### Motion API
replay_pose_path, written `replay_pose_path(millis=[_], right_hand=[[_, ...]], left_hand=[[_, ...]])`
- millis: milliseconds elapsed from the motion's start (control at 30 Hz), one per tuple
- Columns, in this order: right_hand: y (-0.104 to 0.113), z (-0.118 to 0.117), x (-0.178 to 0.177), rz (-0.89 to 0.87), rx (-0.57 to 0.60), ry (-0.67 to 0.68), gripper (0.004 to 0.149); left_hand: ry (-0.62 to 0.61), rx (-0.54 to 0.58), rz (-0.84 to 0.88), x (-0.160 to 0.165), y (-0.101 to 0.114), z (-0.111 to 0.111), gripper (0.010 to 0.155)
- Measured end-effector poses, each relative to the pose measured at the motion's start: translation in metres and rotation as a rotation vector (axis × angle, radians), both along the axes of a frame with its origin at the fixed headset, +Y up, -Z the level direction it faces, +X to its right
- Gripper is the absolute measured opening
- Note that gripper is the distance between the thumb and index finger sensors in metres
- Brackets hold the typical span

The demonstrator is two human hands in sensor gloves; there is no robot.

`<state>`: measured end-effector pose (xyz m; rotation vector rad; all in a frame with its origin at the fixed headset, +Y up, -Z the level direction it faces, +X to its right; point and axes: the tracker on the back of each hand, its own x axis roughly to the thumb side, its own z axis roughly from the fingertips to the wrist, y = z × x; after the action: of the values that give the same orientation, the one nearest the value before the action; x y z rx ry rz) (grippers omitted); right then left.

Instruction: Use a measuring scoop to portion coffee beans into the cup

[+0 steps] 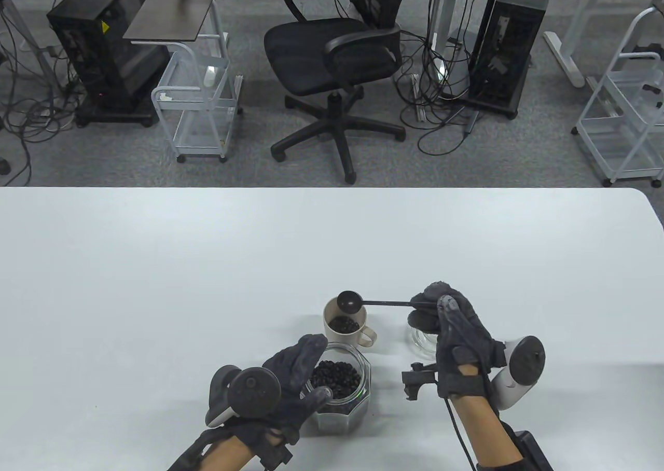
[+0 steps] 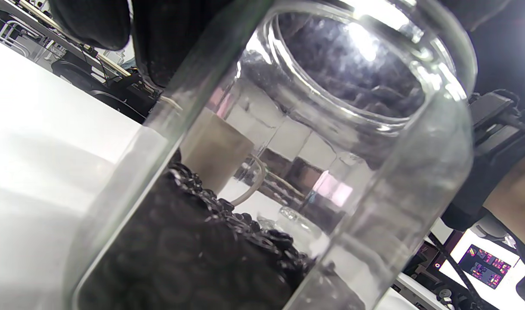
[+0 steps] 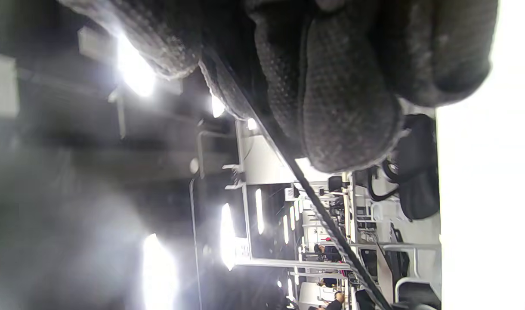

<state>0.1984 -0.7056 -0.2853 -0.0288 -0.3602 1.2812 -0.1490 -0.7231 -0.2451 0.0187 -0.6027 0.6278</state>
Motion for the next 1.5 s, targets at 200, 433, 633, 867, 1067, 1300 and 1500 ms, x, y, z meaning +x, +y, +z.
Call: replay_pose_path(millis=[200, 433, 633, 867, 1067, 1300, 1500], right_hand=[[-0.003, -0.001, 0.009, -0.118, -0.024, 0.034, 0.042], [0.020, 0.004, 0.006, 0.071, 0.134, 0.030, 0.041], [0.041, 0.015, -0.009, 0.256, 0.294, 0.038, 0.040], [0.059, 0.031, -0.032, 0.458, 0.501, 0.049, 0.040], [0.067, 0.043, -0.053, 0.630, 0.633, 0.089, 0.040], [0.063, 0.046, -0.070, 0.745, 0.670, 0.140, 0.040], [0.051, 0.037, -0.077, 0.833, 0.592, 0.186, 0.041]], left_hand=[[0.000, 0.000, -0.001, 0.000, 0.000, 0.000, 0.092], [0.001, 0.000, -0.001, 0.000, 0.000, 0.000, 0.091], [0.001, 0.000, 0.001, 0.000, 0.000, 0.000, 0.092], [0.000, -0.002, 0.001, 0.000, 0.000, 0.000, 0.091], [0.000, -0.002, 0.000, 0.000, 0.000, 0.000, 0.092], [0.000, -0.001, -0.001, 0.000, 0.000, 0.000, 0.092], [0.000, -0.001, -0.001, 0.000, 0.000, 0.000, 0.092]])
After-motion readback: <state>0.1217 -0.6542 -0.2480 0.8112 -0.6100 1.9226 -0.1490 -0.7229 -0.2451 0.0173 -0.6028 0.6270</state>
